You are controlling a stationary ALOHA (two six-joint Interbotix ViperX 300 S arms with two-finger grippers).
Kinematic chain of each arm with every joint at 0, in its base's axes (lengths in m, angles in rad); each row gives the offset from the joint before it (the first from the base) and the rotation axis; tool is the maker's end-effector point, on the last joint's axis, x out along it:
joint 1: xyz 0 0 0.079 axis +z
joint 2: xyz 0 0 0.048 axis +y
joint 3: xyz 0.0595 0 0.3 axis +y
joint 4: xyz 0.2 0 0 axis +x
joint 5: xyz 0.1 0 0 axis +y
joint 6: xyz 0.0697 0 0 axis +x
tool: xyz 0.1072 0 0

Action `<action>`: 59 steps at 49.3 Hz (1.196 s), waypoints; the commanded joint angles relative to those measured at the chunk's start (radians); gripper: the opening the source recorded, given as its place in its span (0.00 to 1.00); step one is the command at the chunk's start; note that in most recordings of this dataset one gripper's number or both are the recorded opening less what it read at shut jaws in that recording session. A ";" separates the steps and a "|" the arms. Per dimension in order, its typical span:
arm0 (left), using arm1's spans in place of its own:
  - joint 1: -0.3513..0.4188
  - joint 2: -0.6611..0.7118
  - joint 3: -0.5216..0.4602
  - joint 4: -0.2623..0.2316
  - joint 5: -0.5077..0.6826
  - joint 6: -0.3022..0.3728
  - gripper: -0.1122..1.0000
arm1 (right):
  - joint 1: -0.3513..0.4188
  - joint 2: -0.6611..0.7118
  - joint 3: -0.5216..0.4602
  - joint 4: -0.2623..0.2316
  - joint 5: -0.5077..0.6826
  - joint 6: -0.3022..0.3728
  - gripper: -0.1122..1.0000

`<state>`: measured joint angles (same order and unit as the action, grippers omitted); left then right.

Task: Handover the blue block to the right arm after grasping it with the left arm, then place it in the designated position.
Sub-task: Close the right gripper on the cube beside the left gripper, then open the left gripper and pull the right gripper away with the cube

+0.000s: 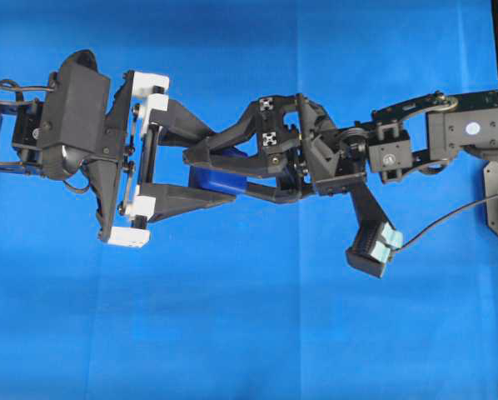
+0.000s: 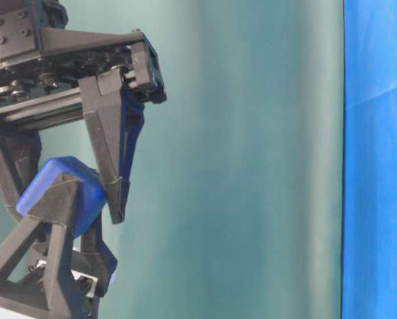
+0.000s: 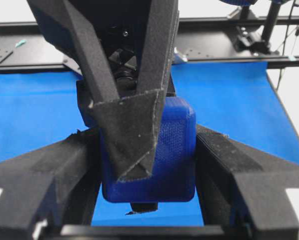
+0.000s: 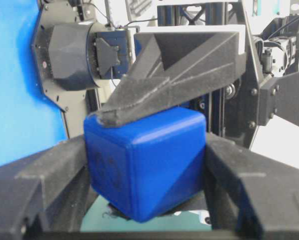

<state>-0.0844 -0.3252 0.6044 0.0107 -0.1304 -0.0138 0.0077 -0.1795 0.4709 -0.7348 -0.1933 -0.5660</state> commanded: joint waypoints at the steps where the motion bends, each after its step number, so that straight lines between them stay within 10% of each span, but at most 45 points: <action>1: -0.003 -0.044 -0.015 0.002 0.003 -0.003 0.51 | -0.003 -0.023 -0.025 0.005 0.002 0.005 0.59; 10: -0.003 -0.044 -0.015 0.002 0.006 -0.020 0.53 | -0.003 -0.023 -0.025 0.005 0.002 0.005 0.59; 21: -0.003 -0.052 -0.008 0.000 0.006 -0.023 0.94 | -0.003 -0.023 -0.025 0.006 0.002 0.005 0.59; 59: 0.017 -0.115 0.049 0.000 0.006 -0.023 0.94 | 0.028 -0.252 0.155 0.040 0.069 0.029 0.59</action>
<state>-0.0736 -0.3712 0.6596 0.0107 -0.1197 -0.0383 0.0276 -0.3789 0.6213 -0.7026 -0.1335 -0.5461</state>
